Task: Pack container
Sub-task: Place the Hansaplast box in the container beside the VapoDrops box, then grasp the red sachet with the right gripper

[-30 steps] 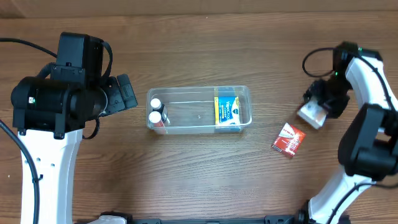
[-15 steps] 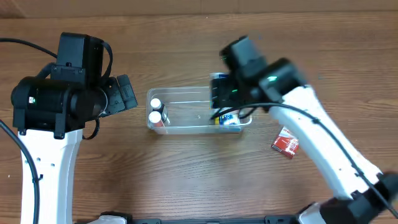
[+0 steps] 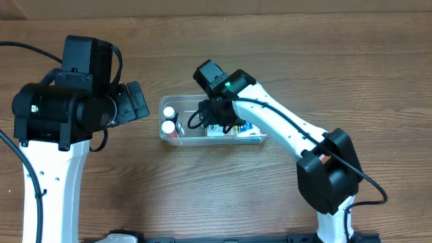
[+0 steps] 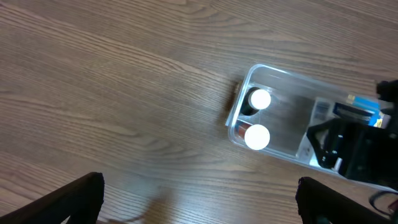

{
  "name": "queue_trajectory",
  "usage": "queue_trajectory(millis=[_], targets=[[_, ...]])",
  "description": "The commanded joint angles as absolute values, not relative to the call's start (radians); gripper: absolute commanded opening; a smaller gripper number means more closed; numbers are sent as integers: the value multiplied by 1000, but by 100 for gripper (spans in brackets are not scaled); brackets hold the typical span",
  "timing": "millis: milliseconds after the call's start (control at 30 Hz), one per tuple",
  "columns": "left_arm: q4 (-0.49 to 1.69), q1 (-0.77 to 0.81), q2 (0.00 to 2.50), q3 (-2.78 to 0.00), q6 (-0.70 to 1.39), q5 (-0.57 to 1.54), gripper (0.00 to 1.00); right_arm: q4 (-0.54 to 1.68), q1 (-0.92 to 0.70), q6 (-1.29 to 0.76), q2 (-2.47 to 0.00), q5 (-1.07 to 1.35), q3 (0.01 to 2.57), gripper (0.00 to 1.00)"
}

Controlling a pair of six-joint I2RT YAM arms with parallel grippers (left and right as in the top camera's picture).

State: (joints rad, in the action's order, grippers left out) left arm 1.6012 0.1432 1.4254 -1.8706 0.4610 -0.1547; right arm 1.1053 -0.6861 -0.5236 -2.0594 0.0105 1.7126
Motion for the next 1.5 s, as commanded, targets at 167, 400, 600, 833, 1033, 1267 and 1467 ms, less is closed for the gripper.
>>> queue_trajectory(millis=[167, 400, 600, 833, 1033, 1267, 1467], targets=[[1600, 138, 1433, -1869, 442, -164, 100, 1078, -684, -532, -2104, 2, 1721, 93], [1600, 138, 1433, -1869, 441, -165, 100, 1258, -676, -634, -1910, -296, 1859, 100], [1604, 138, 1433, -1869, 441, -164, 100, 1446, -412, -788, -1622, -324, 1884, 100], [1611, 138, 1433, -1869, 442, -164, 100, 1471, -47, -514, -1616, -104, 1633, 100], [1610, 138, 1433, -1869, 442, -164, 100, 1230, 35, -488, -1616, -83, 1242, 100], [1610, 138, 1433, -1869, 442, -164, 100, 926, 34, -453, -1618, -50, 937, 100], [1611, 138, 1433, -1869, 442, -164, 100, 803, 34, -437, -1638, -23, 837, 100]])
